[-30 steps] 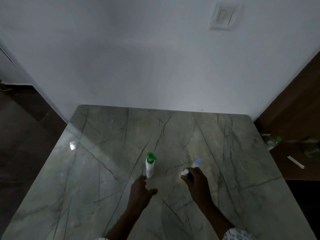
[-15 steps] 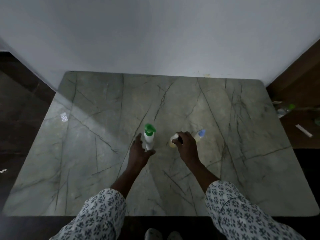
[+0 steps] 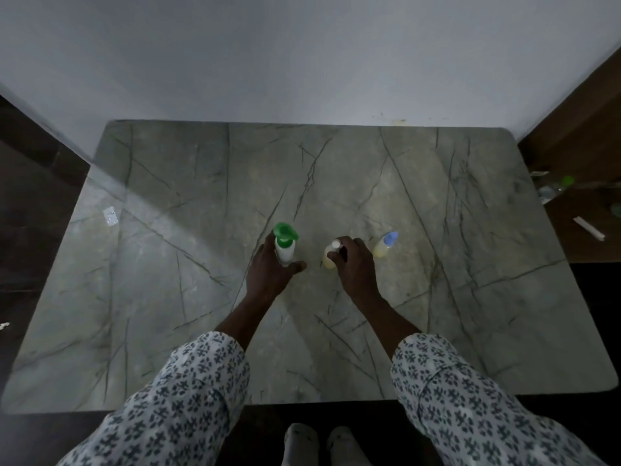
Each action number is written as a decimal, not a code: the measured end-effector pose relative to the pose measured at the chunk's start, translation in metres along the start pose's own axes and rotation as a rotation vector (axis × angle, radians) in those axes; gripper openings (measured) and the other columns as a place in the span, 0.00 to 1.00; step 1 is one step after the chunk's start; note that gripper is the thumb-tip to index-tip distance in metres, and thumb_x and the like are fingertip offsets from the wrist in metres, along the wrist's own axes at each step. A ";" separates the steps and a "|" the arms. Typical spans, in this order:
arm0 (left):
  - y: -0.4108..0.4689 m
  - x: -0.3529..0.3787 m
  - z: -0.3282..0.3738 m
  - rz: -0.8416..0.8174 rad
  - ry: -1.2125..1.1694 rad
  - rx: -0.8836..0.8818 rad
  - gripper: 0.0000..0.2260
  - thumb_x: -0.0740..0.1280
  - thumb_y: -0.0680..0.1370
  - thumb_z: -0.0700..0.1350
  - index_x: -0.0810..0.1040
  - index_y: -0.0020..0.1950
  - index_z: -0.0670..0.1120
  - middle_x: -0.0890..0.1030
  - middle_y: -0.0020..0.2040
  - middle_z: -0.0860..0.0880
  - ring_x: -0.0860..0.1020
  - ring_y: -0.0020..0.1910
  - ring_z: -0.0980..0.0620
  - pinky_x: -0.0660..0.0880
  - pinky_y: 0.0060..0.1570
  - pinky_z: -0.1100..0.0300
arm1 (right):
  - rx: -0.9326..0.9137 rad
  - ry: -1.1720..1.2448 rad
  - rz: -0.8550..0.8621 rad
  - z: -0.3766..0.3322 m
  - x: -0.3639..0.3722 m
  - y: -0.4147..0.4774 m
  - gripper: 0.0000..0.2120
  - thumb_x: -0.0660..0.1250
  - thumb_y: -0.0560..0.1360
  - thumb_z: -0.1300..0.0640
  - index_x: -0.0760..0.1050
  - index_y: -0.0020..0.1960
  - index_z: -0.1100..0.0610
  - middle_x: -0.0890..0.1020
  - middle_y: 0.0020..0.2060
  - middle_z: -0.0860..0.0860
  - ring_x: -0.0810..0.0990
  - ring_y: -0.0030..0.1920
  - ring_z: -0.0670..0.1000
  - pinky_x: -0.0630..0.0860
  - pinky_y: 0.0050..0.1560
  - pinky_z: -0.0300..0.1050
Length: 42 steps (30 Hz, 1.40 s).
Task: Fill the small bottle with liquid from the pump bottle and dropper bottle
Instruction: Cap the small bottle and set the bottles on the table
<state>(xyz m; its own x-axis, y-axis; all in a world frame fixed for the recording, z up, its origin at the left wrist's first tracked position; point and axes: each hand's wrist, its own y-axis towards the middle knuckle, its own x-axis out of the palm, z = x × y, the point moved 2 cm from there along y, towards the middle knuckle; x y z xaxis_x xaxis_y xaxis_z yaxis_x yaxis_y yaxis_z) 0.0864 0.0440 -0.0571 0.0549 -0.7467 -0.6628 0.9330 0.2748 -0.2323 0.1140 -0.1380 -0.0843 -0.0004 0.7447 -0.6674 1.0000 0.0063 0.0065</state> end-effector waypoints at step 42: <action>0.029 0.027 -0.009 0.283 -0.144 -0.008 0.16 0.77 0.68 0.43 0.79 0.54 0.44 0.84 0.47 0.47 0.78 0.41 0.54 0.74 0.40 0.60 | 0.082 0.099 0.033 0.032 0.044 0.021 0.23 0.76 0.69 0.60 0.73 0.61 0.63 0.79 0.52 0.60 0.78 0.53 0.60 0.71 0.50 0.44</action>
<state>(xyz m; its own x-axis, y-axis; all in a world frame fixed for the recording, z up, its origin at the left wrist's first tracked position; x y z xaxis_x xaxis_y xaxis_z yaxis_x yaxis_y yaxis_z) 0.1115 0.0370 -0.0883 0.3624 -0.7179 -0.5944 0.8708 0.4881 -0.0586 0.1351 -0.1266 -0.1379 0.0353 0.8060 -0.5908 0.9968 -0.0707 -0.0369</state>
